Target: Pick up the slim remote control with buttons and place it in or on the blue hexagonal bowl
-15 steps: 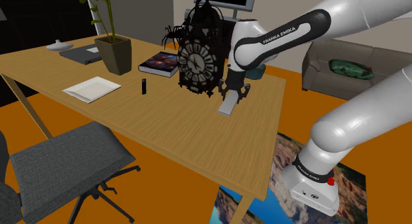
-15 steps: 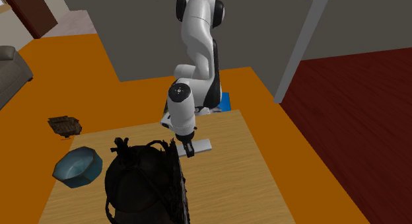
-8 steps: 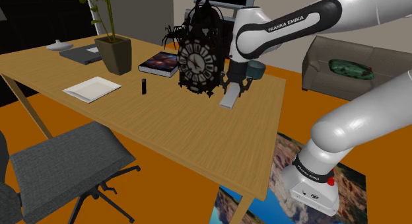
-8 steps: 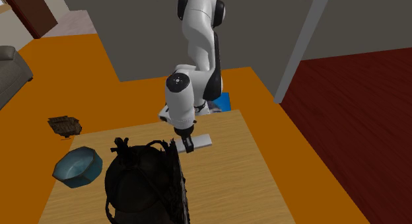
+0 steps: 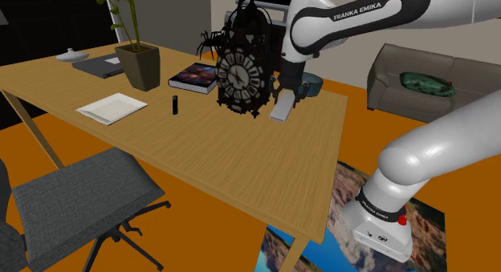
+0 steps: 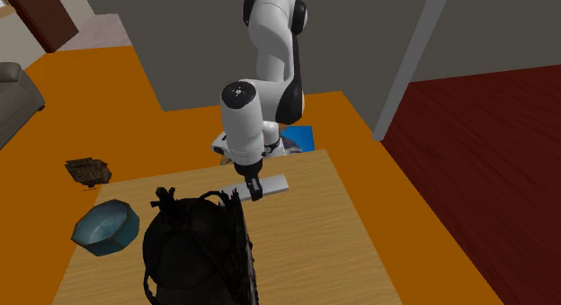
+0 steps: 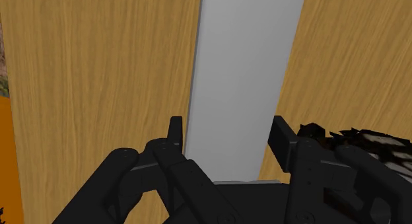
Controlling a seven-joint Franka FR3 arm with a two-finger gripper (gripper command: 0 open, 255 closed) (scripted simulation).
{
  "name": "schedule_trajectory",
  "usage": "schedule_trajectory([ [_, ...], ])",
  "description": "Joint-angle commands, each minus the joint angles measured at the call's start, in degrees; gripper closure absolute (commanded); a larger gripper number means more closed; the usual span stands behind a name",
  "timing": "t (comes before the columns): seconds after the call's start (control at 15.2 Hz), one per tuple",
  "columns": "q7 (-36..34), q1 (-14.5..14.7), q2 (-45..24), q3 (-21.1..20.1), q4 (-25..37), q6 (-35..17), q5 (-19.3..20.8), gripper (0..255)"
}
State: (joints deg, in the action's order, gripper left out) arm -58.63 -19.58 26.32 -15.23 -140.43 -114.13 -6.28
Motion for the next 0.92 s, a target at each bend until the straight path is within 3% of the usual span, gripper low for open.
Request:
schedule_trajectory([
  [0.0, 0.0, 0.0, 0.6, 0.2, 1.1, 1.7, 0.0, 255],
  [0.46, 0.1, -0.1, 1.6, 0.7, 5.4, 7.0, 0.2, 255],
  [0.86, 7.2, -3.9, -3.8, 5.9, 9.5, 6.0, 3.6, 255],
])
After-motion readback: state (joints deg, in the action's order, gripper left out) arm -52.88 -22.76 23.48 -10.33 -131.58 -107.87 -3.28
